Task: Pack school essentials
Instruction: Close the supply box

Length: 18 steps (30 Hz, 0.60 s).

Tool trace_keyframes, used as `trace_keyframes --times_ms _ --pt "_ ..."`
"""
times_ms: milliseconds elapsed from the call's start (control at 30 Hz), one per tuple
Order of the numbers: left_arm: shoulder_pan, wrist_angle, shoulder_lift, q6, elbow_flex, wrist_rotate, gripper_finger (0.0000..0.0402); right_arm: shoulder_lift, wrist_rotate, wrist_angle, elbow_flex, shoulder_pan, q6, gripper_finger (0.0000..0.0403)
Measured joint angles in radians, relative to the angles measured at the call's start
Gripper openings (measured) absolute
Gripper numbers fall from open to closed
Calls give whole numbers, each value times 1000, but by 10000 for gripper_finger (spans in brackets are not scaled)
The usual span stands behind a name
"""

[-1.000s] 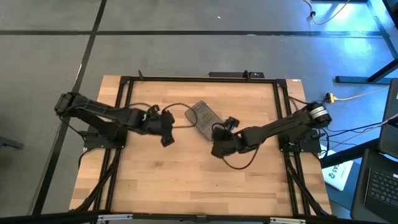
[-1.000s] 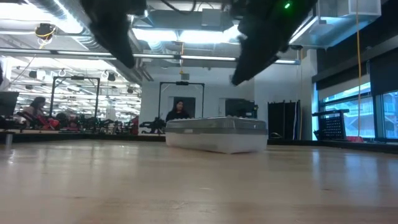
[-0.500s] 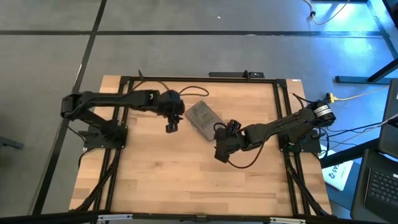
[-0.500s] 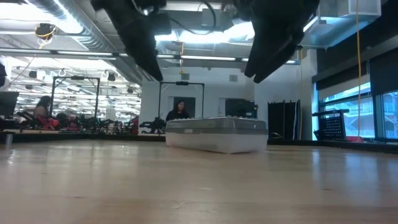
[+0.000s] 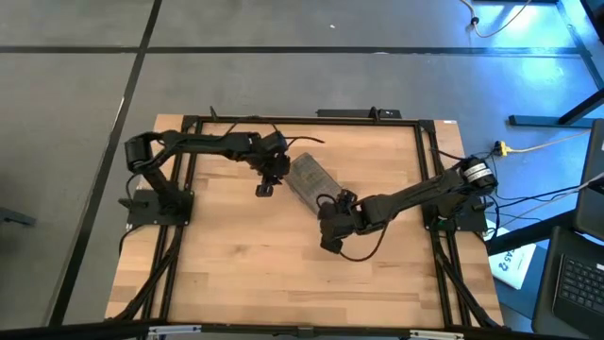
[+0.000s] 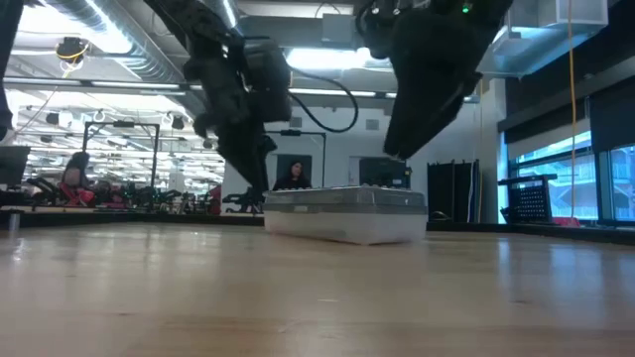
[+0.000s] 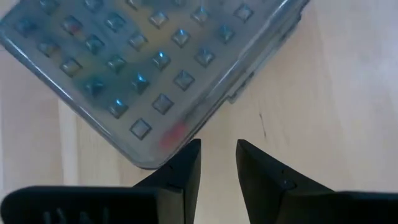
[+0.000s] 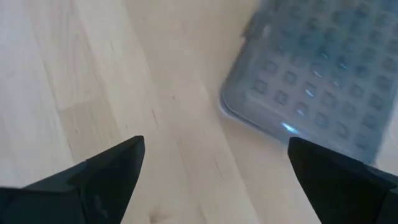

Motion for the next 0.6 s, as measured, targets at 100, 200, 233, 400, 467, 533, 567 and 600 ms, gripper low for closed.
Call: trace_keyframes --times_ms 100,200,233,400,467,533,567,600 --pt "-1 14 19 15 0 -1 96 23 -4 61 0 -12 -68 397" --pt "-2 17 19 16 0 0 96 35 -41 123 0 -28 -109 397" --pt "-2 17 19 16 0 0 96 42 -57 137 0 -35 -121 397" --pt "-2 17 18 16 0 0 96 45 -69 161 0 -71 -127 397" --pt "-2 17 18 16 0 0 96 45 -69 156 0 -80 -105 397" --pt "-2 17 18 15 0 -1 96 48 -69 156 0 -85 -88 397" --pt "-2 17 18 15 0 -1 96 53 -69 155 0 -86 -84 397" --pt "-2 17 18 15 0 -1 96 56 -71 145 0 -86 -83 397"
